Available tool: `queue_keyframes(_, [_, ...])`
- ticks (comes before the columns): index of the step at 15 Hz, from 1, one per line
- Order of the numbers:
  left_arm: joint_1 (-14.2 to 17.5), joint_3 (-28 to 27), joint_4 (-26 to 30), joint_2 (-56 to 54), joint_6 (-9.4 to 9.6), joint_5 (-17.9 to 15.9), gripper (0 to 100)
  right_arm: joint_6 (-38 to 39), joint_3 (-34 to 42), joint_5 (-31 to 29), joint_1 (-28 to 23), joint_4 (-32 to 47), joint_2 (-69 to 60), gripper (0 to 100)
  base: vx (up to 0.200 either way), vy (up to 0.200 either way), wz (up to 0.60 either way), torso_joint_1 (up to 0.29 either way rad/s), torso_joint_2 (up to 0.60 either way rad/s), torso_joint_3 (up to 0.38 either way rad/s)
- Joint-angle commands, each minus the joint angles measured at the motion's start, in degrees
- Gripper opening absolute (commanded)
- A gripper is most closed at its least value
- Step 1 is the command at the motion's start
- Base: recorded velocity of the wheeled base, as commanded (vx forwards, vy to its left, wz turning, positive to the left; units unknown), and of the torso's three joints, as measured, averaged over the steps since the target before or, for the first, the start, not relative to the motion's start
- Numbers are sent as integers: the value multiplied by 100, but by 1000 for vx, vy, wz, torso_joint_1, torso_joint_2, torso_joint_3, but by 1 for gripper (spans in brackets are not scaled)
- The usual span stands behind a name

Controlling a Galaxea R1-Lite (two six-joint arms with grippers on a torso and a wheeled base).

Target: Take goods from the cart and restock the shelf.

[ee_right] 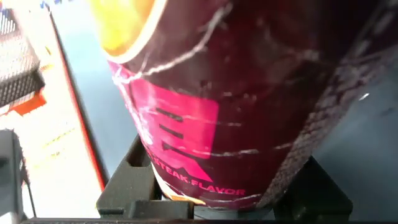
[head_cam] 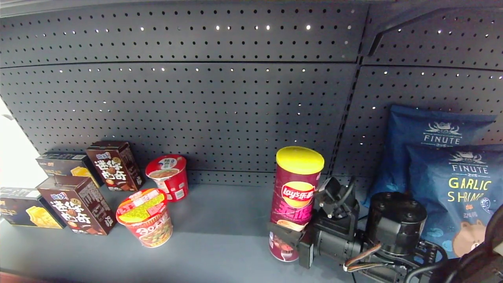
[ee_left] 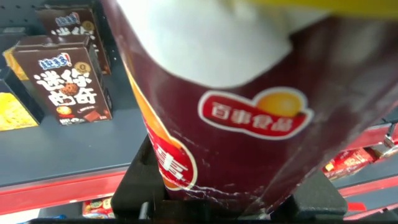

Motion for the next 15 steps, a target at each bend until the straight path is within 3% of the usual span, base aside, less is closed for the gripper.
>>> queue_keyframes(1, [5, -21, 2, -59, -4, 53, 0, -11, 37, -1, 43, -21, 240, 0, 0, 0, 0, 0, 0, 0])
queue_keyframes(15, [-13, -30, 19, -164, -12, 88, 0, -20, 90, -19, 96, -197, 688, 0, 0, 0, 0, 0, 0, 0])
